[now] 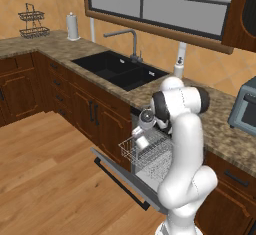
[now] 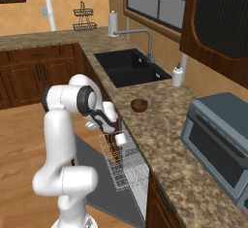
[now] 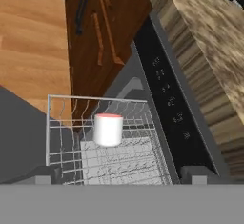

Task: Pick up the cup and bowl from the counter, place them in the dishwasher, and close the dishwasher door.

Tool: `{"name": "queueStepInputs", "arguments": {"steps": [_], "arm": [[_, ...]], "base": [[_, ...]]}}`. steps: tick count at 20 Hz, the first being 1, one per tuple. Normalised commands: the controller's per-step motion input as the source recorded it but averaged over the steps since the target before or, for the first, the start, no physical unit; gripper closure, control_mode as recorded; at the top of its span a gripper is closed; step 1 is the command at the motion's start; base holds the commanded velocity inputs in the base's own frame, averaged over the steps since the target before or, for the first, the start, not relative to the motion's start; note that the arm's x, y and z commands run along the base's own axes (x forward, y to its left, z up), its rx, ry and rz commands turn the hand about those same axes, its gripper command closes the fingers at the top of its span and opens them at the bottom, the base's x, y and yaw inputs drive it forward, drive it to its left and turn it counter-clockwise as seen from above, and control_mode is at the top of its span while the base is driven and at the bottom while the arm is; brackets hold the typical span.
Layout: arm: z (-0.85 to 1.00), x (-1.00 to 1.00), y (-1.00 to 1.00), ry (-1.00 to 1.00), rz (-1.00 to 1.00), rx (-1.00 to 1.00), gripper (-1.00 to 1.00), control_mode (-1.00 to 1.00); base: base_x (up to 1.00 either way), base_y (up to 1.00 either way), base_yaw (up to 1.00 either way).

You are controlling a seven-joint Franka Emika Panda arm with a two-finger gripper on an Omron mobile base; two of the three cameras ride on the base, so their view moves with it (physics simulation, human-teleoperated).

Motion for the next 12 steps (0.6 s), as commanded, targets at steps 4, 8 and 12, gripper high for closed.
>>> {"name": "queueStepInputs", "arguments": {"steps": [4,8,12], "arm": [[1.00,-0.49,0.02,-0.18,0.00,0.00,-1.00,-1.00],[1.00,-0.28,0.00,-0.07,0.00,0.00,-1.00,-1.00],[1.00,-0.03,0.00,0.00,0.00,0.01,-1.00,-1.00]], "base": [[0.00,0.00,0.00],[0.00,0.00,0.00],[0.00,0.00,0.00]]}}
